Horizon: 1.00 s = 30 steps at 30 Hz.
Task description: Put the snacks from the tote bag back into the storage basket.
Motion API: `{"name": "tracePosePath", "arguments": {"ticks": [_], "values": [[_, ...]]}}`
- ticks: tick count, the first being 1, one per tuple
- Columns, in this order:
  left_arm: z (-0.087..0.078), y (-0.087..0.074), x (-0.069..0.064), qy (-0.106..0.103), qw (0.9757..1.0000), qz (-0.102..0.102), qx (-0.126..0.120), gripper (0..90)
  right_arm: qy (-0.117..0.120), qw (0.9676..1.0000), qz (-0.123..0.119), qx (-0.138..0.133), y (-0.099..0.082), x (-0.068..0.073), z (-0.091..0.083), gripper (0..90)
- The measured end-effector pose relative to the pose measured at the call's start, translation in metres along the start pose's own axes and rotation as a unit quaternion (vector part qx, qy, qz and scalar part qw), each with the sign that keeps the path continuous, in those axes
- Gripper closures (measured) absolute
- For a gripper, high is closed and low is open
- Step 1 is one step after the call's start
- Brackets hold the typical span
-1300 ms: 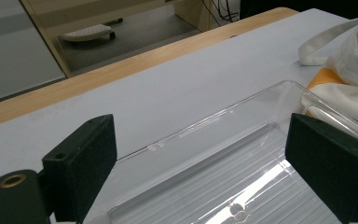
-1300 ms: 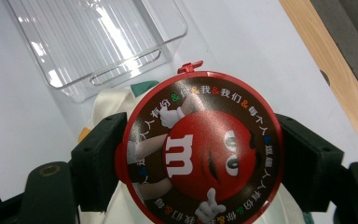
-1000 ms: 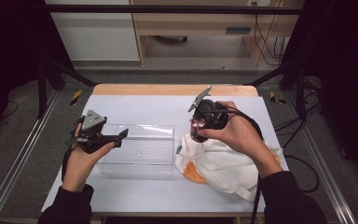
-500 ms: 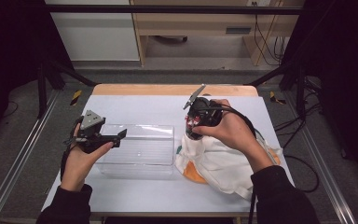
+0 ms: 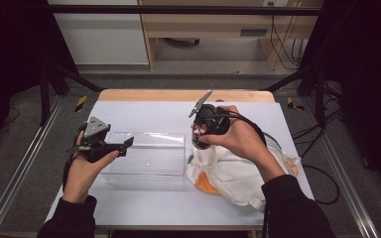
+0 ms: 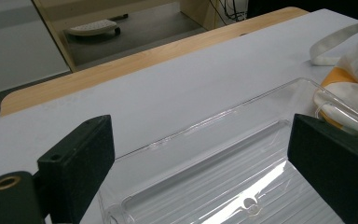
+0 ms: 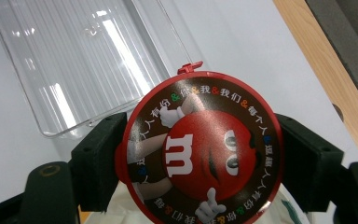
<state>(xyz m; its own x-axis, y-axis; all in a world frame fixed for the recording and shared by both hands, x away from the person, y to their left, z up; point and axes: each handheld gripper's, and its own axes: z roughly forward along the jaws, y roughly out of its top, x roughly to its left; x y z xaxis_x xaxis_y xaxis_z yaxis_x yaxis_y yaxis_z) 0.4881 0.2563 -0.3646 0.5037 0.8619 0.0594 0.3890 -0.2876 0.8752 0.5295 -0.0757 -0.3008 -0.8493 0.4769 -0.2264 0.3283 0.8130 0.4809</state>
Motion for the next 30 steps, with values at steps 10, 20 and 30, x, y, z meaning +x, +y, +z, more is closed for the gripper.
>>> {"name": "tracePosePath", "arguments": {"ticks": [10, 20, 30], "values": [[-0.001, 0.000, 0.002, 0.002, 1.0000, -0.005, -0.003, 7.3, 0.008, 0.9999, -0.011, 0.000, 0.010, 0.008, 0.008, 24.5], [-0.003, 0.000, 0.004, 0.001, 1.0000, -0.005, -0.004, 7.3, 0.014, 0.9997, -0.018, -0.002, 0.019, 0.015, 0.016, 24.5], [-0.004, -0.001, 0.006, 0.003, 0.9999, -0.009, -0.004, 7.3, 0.021, 0.9994, -0.026, -0.005, 0.026, 0.021, 0.020, 24.5]]}}
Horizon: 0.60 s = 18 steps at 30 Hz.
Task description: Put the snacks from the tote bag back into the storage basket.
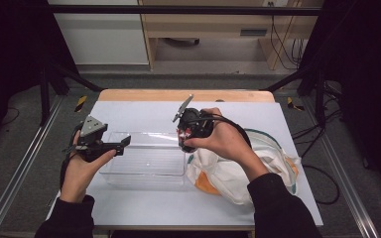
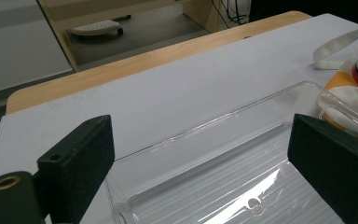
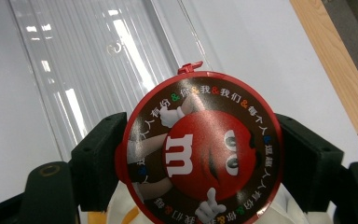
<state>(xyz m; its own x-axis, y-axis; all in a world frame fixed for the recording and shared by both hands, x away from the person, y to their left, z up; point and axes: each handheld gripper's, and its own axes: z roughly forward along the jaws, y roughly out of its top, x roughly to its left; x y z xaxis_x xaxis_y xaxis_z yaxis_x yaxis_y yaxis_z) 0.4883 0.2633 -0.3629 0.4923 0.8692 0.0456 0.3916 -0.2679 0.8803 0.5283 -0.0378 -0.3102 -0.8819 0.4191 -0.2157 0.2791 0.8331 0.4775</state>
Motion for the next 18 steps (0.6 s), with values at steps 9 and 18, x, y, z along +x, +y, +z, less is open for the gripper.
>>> {"name": "tracePosePath", "arguments": {"ticks": [9, 18], "values": [[0.0000, -0.0009, 0.0024, 0.001, 1.0000, -0.003, 0.001, 7.3, 0.004, 1.0000, -0.007, 0.001, 0.0039, 0.0032, 0.0049, 24.5], [-0.0009, -0.0011, 0.0040, 0.002, 1.0000, -0.005, 0.000, 7.3, 0.008, 1.0000, -0.006, -0.002, 0.0093, 0.0075, 0.0091, 24.5]]}}
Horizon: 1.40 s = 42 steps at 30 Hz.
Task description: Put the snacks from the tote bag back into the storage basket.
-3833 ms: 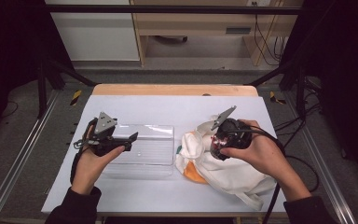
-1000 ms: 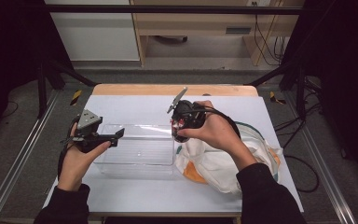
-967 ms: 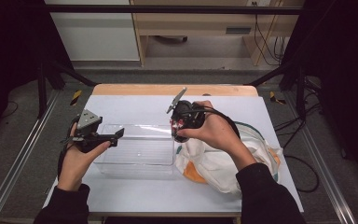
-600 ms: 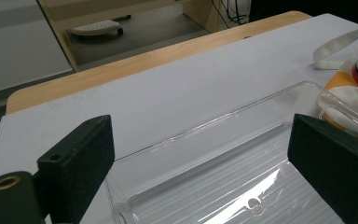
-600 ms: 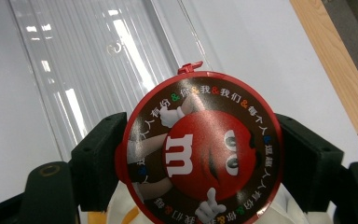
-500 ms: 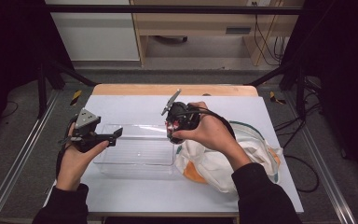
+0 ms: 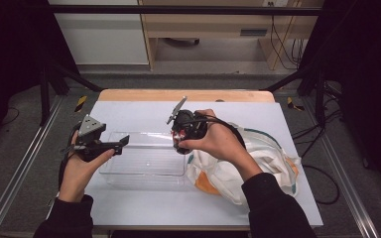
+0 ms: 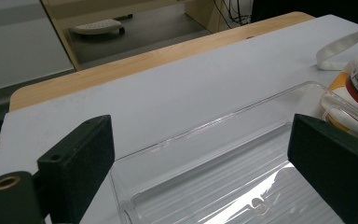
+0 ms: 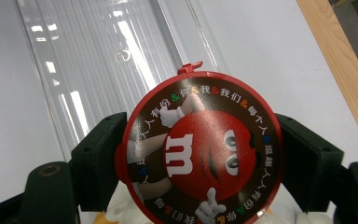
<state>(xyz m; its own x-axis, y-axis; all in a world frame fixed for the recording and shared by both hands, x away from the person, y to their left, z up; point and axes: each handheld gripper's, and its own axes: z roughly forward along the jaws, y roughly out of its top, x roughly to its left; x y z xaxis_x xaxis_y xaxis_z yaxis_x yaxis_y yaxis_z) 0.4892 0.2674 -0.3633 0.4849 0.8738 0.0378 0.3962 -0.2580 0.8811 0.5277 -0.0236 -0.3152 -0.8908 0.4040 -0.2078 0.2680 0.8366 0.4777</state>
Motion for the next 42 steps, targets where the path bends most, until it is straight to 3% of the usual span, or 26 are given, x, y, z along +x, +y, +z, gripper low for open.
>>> {"name": "tracePosePath", "arguments": {"ticks": [42], "values": [[-0.003, -0.001, 0.007, 0.002, 1.0000, -0.005, 0.001, 7.3, 0.018, 0.9997, -0.017, -0.003, 0.018, 0.011, 0.020, 24.5]]}}
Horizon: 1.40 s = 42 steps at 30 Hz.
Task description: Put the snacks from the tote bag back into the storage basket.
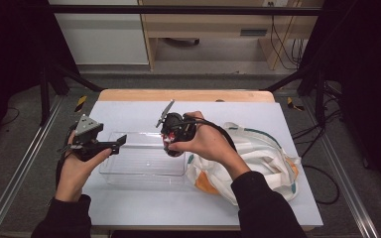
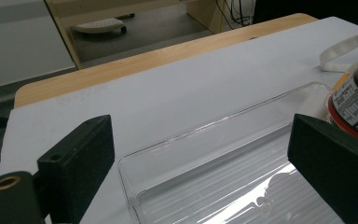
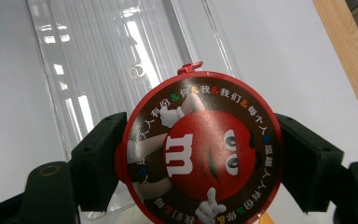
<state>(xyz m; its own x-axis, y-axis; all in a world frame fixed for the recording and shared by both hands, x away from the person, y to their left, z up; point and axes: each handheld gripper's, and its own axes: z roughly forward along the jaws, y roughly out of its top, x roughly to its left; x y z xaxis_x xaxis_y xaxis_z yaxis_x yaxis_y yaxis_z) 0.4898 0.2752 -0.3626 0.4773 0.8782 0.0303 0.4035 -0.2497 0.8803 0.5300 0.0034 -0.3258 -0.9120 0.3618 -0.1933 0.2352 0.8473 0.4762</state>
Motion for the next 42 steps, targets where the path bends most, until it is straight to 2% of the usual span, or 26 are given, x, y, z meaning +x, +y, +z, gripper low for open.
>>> {"name": "tracePosePath", "arguments": {"ticks": [13, 42], "values": [[0.000, -0.001, 0.001, 0.000, 1.0000, -0.004, -0.001, 7.3, 0.005, 1.0000, -0.002, 0.006, 0.004, 0.001, 0.014, 24.5], [0.003, -0.001, -0.002, -0.003, 1.0000, 0.002, 0.005, 7.2, 0.013, 0.9993, -0.003, 0.034, -0.009, 0.001, 0.039, 24.5]]}}
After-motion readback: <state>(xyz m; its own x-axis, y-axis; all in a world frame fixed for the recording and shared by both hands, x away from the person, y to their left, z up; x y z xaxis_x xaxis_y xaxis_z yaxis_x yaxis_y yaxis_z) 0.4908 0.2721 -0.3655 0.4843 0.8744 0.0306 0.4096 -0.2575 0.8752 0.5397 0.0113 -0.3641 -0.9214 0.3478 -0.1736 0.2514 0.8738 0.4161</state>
